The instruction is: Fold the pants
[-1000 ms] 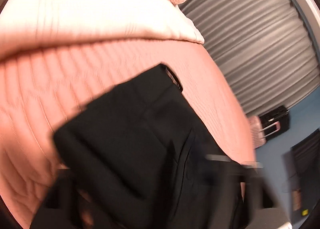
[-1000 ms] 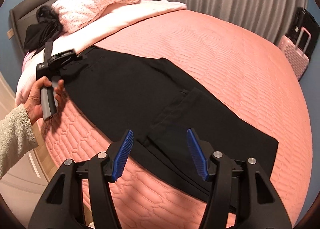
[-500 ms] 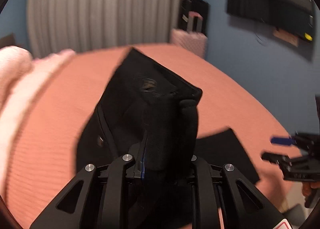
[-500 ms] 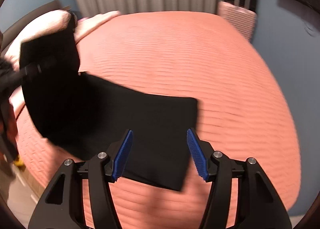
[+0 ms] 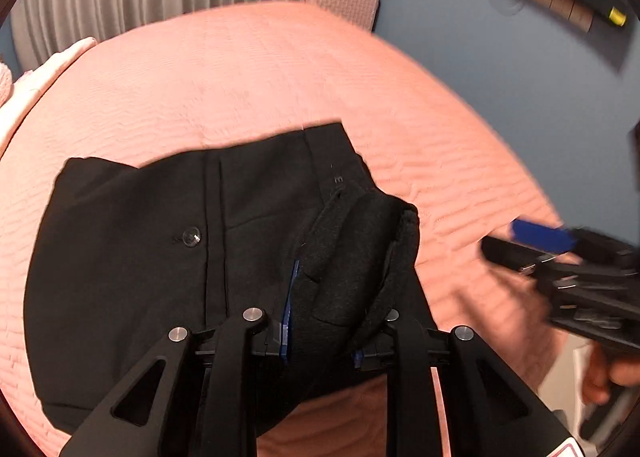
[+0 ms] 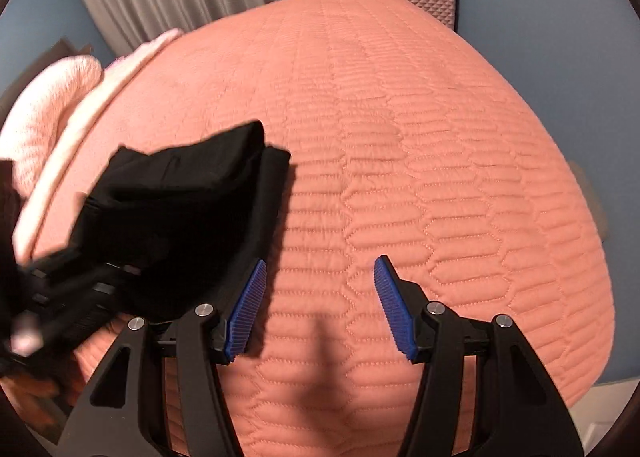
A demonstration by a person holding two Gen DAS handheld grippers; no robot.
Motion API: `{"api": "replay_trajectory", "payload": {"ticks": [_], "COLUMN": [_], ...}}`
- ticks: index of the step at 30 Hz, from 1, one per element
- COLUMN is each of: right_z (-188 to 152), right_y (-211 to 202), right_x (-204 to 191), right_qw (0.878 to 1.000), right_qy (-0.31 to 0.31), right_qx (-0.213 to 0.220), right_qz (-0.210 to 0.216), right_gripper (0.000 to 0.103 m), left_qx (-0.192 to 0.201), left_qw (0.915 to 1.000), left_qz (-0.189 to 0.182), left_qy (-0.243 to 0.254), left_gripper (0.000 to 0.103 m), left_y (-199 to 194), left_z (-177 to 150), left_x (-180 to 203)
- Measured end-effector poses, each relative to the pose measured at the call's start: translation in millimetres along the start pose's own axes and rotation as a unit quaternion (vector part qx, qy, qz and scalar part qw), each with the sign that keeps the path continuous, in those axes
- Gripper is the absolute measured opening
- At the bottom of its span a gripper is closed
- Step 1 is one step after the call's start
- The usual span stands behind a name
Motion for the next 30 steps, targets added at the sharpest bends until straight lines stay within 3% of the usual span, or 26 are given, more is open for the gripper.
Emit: {"api": "replay_trajectory", "payload": {"ticks": [4, 7, 9, 11, 12, 14, 16, 17, 18, 19, 21, 23, 27, 30], "right_z": [3.1, 2.3, 4.3, 5.9, 5.6, 4.0, 3.2, 2.2, 0.7, -1.1, -6.0, -10.5, -19.1, -23.8], "right_y": [-10.9, -9.4, -10.2, -8.5, -5.3, 3.8, 10.5, 15.0, 19.6, 24.2, 35.0, 44.3, 63.7, 73.6], "right_x": [4.5, 13.8, 14.1, 11.9, 10.7, 6.3, 0.2, -3.6, -6.6, -8.9, -12.8, -13.9, -8.5, -11.5], "right_qw": [1.0, 1.0, 1.0, 0.999, 0.999, 0.998, 0.997, 0.996, 0.994, 0.993, 0.99, 0.984, 0.981, 0.976], "right_qy": [0.0, 0.01, 0.019, 0.021, 0.02, 0.014, 0.011, 0.01, 0.012, 0.016, 0.028, 0.051, 0.08, 0.094], "right_qx": [0.011, 0.004, 0.005, 0.004, -0.001, -0.016, -0.026, -0.032, -0.039, -0.045, -0.055, -0.061, -0.077, -0.082], "right_qz": [0.004, 0.008, 0.019, 0.037, 0.046, 0.057, 0.074, 0.087, 0.097, 0.105, 0.13, 0.16, 0.162, 0.176], "right_gripper": [0.056, 0.064, 0.064, 0.064, 0.064, 0.064, 0.064, 0.064, 0.067, 0.069, 0.071, 0.071, 0.072, 0.075], "left_qx": [0.003, -0.018, -0.003, 0.009, 0.012, 0.037, 0.078, 0.093, 0.113, 0.126, 0.116, 0.07, 0.002, -0.035], "left_qw": [0.9999, 0.9993, 0.9991, 0.9999, 0.9991, 0.9957, 0.9929, 0.9916, 0.9903, 0.99, 0.9918, 0.9918, 0.9847, 0.9842], "left_qz": [0.011, 0.015, 0.024, -0.011, -0.038, -0.076, -0.081, -0.08, -0.067, -0.043, 0.042, 0.094, 0.09, 0.046], "left_qy": [-0.002, 0.03, 0.036, 0.007, -0.012, -0.037, -0.039, -0.041, -0.047, -0.048, -0.033, -0.053, -0.15, -0.167], "left_gripper": [0.022, 0.025, 0.026, 0.032, 0.044, 0.05, 0.068, 0.071, 0.075, 0.086, 0.088, 0.087, 0.085, 0.085], "left_y": [-4.1, -1.0, -9.0, -27.0, -38.0, -71.5, -108.7, -120.6, -133.3, -141.1, -128.7, -94.2, -28.3, 5.9], "left_z": [-0.2, -12.7, -11.5, -15.1, -15.7, -15.9, -13.6, -10.0, -6.9, -7.0, -5.9, -10.4, -28.5, -40.8], "left_x": [23.5, 40.4, 41.5, 27.8, 19.4, -4.6, -29.0, -42.1, -59.0, -75.9, -116.3, -166.5, -242.5, -252.8]}}
Point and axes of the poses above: each gripper's, at about its wrist camera, not at the fingertips, and y roughly the way its jaws point, x to its right, z to its top, the point moved 5 cm from there along y, roughly the way its jaws point, and after that the axes turned 15 degrees about z, right-handed, at the moved point
